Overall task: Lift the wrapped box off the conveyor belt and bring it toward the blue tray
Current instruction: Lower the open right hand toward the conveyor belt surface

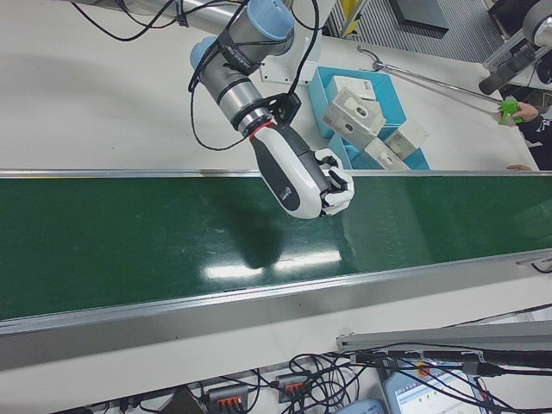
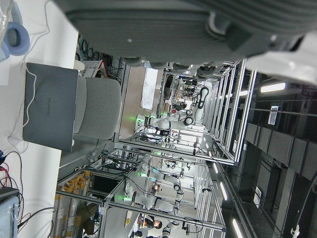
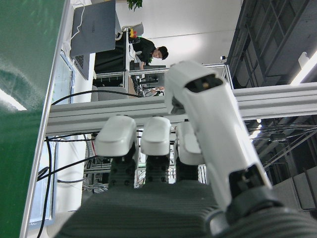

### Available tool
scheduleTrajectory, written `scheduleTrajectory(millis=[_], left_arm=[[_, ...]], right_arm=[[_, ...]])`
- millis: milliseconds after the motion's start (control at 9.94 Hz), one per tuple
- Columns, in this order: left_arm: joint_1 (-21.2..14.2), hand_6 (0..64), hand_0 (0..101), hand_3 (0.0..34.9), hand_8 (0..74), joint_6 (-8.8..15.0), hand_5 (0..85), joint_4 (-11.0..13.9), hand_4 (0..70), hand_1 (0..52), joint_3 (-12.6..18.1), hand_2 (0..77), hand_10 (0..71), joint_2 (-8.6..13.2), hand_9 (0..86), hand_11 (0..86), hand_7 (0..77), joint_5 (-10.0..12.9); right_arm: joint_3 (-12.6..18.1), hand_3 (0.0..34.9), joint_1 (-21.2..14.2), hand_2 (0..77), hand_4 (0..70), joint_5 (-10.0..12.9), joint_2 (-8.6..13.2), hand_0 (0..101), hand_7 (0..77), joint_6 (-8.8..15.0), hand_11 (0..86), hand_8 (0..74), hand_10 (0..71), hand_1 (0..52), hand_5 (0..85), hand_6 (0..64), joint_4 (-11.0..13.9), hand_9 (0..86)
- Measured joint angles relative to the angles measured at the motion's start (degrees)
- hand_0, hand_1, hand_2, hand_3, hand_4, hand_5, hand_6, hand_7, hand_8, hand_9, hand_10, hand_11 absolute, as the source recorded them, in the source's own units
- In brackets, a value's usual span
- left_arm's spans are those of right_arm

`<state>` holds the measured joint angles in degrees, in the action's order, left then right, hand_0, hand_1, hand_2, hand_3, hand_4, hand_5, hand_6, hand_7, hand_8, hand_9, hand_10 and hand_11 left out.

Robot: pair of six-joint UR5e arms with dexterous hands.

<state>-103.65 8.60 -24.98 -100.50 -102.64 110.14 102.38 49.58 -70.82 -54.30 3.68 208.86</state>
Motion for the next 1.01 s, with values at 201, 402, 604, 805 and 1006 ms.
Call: scheduleTrajectory(millis=[201,402,604,805,1006], left_arm=[[0.0,0.0,0,0.0,0.5,0.0,1.1,0.0,0.0,0.0,0.0,1.1,0.5,0.0,0.0,0.0,0.5,0.0],[0.0,0.0,0,0.0,0.5,0.0,1.1,0.0,0.0,0.0,0.0,0.5,0.5,0.0,0.0,0.0,0.5,0.0],[0.0,0.0,0,0.0,0.5,0.0,1.1,0.0,0.0,0.0,0.0,1.1,0.0,0.0,0.0,0.0,0.5,0.0],[0.0,0.0,0,0.0,0.5,0.0,1.1,0.0,0.0,0.0,0.0,1.1,0.5,0.0,0.0,0.0,0.5,0.0],[0.0,0.0,0,0.0,0.5,0.0,1.1,0.0,0.0,0.0,0.0,1.1,0.0,0.0,0.0,0.0,0.5,0.0]], right_arm=[[-0.9,0.0,0.5,47.5,63.3,-0.7,-0.5,57,69.8,-0.4,70.4,69.8,69.8,30.0,62.7,62.7,-3.6,69.8],[-2.3,4.2,0.4,43.6,45.8,-1.9,-0.9,56,56.7,-0.5,52.4,54.0,54.5,30.0,42.5,55.6,-8.1,54.0],[-2.8,9.7,0.2,45.3,36.0,-2.3,-1.1,56,34.9,-0.6,32.7,34.9,34.9,32.2,32.7,39.3,-9.3,32.7],[-2.8,15.9,-1.2,27.8,12.0,-2.1,-0.8,53,19.1,-0.6,12.0,13.1,10.9,20.7,22.9,20.2,-9.5,13.1],[-2.8,10.6,-2.5,2.7,14.2,-1.9,-0.4,48,21.3,-0.5,1.6,0.0,0.0,12.0,21.3,2.2,-9.4,1.6]])
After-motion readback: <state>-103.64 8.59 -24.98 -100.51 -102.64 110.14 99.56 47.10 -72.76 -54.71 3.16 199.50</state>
